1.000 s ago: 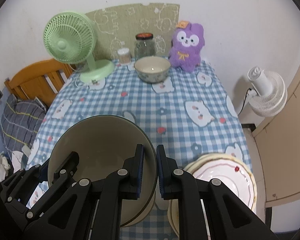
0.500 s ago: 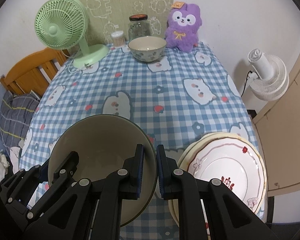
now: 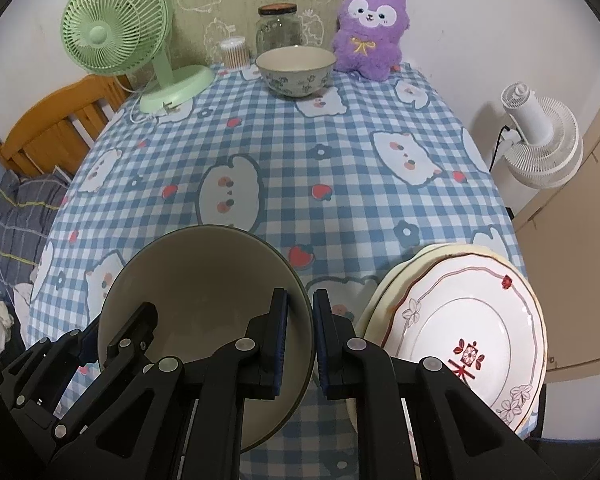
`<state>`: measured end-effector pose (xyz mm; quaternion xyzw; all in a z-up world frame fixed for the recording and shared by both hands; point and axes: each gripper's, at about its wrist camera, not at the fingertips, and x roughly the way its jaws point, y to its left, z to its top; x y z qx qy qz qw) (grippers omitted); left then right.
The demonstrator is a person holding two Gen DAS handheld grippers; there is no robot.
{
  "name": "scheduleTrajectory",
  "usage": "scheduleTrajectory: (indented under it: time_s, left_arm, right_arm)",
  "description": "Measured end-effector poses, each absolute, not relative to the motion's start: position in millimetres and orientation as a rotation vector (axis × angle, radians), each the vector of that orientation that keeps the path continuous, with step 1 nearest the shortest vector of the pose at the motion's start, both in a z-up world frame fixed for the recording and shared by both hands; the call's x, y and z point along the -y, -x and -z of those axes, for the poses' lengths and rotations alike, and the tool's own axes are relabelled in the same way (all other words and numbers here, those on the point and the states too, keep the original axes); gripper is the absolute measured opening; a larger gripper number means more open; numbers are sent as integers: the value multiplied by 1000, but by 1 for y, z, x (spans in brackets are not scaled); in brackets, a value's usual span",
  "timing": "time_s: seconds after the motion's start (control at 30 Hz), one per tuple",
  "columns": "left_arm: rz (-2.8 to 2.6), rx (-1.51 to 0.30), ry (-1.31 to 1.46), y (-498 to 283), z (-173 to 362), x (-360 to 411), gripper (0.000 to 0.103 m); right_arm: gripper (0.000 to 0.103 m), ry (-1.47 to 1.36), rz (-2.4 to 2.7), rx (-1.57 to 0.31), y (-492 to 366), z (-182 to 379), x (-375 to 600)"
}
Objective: Organize plates and bowls
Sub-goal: 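Carry the wide cream bowl with both grippers toward the plate stack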
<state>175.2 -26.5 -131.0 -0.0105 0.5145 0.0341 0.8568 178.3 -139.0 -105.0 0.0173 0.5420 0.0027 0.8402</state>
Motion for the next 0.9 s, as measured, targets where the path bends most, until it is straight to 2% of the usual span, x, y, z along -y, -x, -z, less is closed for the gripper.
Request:
scheduleTrajectory:
  time_s: [0.73, 0.9]
  left_arm:
    - [-64, -1106, 27, -180, 145, 26, 17]
    - [-55, -1110, 11, -180, 144, 29, 28]
  right_arm:
    - [16, -39, 3, -1160, -182, 115, 138]
    - [17, -46, -8, -1161, -181, 115, 139]
